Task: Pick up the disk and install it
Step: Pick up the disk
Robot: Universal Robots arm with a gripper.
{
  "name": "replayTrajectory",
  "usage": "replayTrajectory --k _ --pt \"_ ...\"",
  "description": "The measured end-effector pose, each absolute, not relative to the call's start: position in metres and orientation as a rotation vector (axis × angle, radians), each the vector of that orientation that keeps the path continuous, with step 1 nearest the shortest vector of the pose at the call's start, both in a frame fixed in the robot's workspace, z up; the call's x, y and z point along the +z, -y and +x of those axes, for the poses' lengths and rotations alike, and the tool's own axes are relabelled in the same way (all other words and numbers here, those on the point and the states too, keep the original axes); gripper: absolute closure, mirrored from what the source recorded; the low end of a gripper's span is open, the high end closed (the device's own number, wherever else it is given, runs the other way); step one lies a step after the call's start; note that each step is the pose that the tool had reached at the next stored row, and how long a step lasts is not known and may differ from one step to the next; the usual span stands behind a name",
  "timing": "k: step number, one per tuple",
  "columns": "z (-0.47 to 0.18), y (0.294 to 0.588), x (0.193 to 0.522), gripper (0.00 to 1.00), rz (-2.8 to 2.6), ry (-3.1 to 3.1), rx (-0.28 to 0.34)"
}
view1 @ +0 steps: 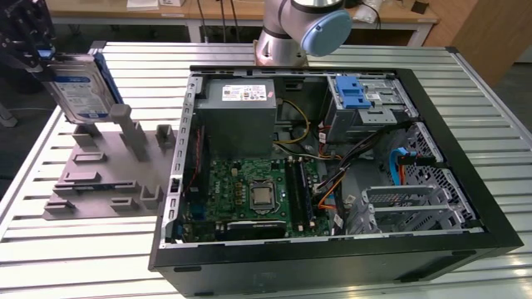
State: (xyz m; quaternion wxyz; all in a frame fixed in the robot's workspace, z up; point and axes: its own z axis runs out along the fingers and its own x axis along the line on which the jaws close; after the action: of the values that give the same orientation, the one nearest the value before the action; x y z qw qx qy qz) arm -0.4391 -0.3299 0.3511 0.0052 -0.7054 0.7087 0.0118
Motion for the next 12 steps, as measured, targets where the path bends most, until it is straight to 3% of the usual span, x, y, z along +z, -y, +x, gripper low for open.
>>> replayTrajectory --k 12 --pt "-0.4391 0.3299 0.3603 0.64 -2.209 -2.219 0.037"
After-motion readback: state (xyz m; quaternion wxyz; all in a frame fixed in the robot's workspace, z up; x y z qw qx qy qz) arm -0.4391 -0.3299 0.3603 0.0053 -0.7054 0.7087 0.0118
